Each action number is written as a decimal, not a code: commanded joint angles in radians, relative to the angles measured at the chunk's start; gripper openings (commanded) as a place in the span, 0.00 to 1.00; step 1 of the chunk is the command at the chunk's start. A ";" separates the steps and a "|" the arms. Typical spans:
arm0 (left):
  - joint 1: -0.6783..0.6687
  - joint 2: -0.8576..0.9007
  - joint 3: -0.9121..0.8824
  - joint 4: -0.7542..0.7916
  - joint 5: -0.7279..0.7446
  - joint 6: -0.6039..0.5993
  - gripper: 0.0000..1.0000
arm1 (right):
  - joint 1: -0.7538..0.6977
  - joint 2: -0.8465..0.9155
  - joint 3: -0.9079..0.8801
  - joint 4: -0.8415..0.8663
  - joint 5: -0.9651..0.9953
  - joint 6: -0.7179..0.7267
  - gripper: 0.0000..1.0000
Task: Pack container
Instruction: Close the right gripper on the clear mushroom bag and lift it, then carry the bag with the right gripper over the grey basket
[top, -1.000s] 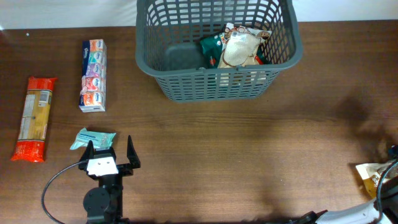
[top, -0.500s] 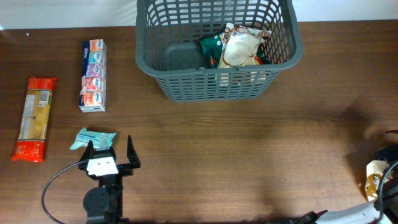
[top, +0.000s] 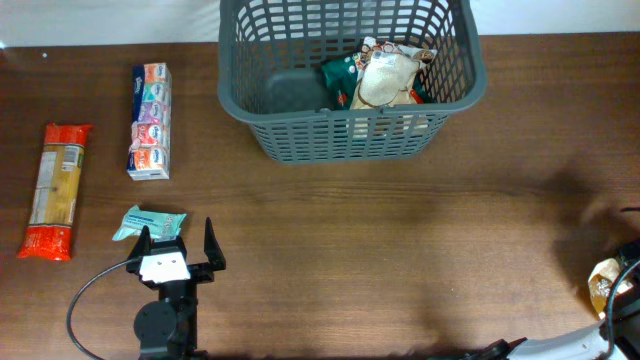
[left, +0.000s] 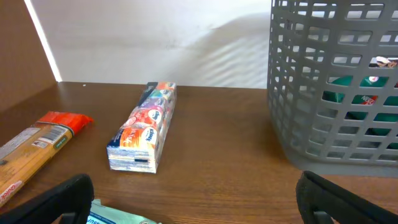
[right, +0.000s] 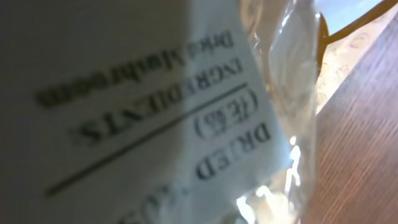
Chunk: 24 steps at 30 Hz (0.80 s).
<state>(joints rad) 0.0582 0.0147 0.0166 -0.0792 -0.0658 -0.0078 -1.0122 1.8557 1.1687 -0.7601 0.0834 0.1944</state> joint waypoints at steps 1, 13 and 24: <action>-0.003 -0.009 -0.007 0.000 0.011 -0.010 0.99 | 0.012 0.006 -0.007 0.014 -0.137 -0.040 0.04; -0.003 -0.008 -0.007 0.001 0.010 -0.010 0.99 | 0.302 0.005 0.190 -0.074 -0.159 -0.067 0.04; -0.003 -0.009 -0.007 0.000 0.011 -0.010 0.99 | 0.488 0.006 0.782 -0.330 -0.164 -0.067 0.04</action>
<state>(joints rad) 0.0582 0.0147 0.0166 -0.0792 -0.0658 -0.0078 -0.5480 1.8690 1.8206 -1.0576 -0.0715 0.1303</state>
